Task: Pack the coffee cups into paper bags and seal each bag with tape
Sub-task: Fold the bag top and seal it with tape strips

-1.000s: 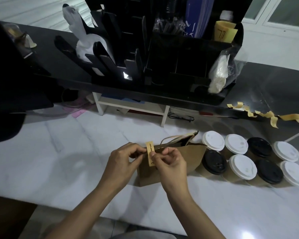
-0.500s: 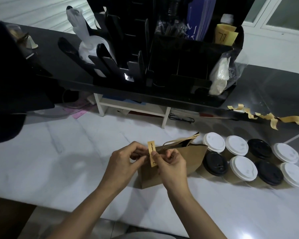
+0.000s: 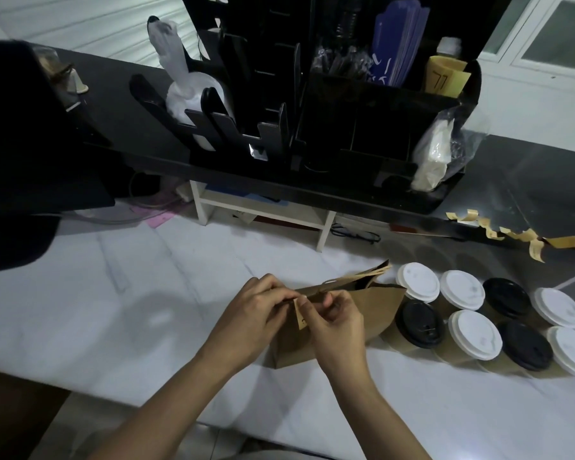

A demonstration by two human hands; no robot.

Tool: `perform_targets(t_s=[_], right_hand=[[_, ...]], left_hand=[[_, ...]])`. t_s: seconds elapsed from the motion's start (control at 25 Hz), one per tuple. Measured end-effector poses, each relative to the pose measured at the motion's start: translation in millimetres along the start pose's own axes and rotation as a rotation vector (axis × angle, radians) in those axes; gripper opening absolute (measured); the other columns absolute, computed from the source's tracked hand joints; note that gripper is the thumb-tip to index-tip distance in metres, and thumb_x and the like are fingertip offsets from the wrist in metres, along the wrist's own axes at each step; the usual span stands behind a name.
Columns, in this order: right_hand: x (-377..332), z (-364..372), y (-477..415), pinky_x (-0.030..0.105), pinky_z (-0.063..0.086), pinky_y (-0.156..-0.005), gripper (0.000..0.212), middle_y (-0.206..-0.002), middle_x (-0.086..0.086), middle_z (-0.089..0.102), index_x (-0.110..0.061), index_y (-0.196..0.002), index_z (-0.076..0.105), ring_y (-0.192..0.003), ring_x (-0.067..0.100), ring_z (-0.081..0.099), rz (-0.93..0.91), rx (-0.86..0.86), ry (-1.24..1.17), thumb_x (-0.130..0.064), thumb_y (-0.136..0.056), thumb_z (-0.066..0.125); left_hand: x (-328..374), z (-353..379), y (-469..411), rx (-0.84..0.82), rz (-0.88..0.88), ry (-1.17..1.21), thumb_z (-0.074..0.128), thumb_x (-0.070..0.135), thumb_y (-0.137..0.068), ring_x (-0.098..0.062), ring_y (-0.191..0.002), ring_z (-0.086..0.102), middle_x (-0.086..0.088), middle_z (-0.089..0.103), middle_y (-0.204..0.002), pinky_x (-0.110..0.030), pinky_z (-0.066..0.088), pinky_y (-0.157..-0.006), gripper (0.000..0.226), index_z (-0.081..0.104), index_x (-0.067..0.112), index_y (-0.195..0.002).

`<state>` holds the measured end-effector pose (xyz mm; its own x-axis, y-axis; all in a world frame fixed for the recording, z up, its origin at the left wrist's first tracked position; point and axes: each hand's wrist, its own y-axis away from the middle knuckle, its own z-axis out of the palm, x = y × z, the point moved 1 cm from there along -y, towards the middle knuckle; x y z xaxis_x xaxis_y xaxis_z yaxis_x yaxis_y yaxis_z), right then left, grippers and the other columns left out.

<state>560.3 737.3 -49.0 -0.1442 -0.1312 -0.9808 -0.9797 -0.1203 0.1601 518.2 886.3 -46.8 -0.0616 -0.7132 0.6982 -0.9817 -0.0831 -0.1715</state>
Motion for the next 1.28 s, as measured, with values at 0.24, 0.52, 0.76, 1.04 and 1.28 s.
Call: perform_targets(t_s=[0.24,0.52,0.76,1.04,1.28], right_hand=[[9,-2,-2,0.047,0.053,-0.069,0.037,-0.073,0.011,0.070,-0.011,-0.080,0.046,-0.073,0.032,0.068,-0.038,0.036,0.154,-0.025,-0.086,0.080],[14,-8,-1,0.024,0.035,-0.051,0.047,-0.055,0.000,0.049,-0.018,-0.066,0.042,-0.050,0.010,0.044,-0.104,0.095,0.435,-0.038,-0.081,0.082],[21,-14,-3,0.023,0.034,-0.049,0.045,-0.052,-0.006,0.044,-0.020,-0.064,0.043,-0.050,0.010,0.043,-0.114,0.074,0.461,-0.033,-0.080,0.082],[20,-32,-6,0.017,0.039,-0.051,0.034,-0.059,-0.007,0.057,-0.020,-0.067,0.053,-0.057,0.008,0.053,-0.103,0.097,0.388,-0.035,-0.079,0.081],[11,-67,-20,0.021,0.041,-0.058,0.024,-0.064,-0.005,0.060,-0.021,-0.073,0.057,-0.066,0.007,0.058,-0.129,0.244,0.326,-0.029,-0.088,0.075]], left_hand=[[2,-1,-1,-0.012,0.010,-0.056,0.056,0.024,-0.101,-0.002,-0.106,0.045,0.020,0.052,-0.110,-0.019,0.045,-0.086,0.025,0.067,0.032,-0.122],[1,-1,-2,-0.025,0.024,-0.087,0.056,0.029,-0.101,-0.003,-0.104,0.045,0.023,0.063,-0.112,-0.023,0.046,-0.086,0.024,0.067,0.031,-0.122],[6,4,-8,0.074,0.061,-0.174,0.058,0.040,-0.094,-0.009,-0.091,0.050,0.018,0.066,-0.096,-0.029,0.046,-0.079,0.015,0.066,0.030,-0.101],[3,6,-14,0.159,0.161,-0.390,0.075,0.022,-0.087,-0.017,-0.081,0.059,0.009,0.070,-0.084,-0.031,0.049,-0.070,0.008,0.069,0.024,-0.091],[-8,-5,-18,0.167,0.146,-0.375,0.062,0.029,-0.094,-0.015,-0.087,0.053,0.014,0.068,-0.090,-0.030,0.046,-0.074,0.006,0.067,0.027,-0.095]])
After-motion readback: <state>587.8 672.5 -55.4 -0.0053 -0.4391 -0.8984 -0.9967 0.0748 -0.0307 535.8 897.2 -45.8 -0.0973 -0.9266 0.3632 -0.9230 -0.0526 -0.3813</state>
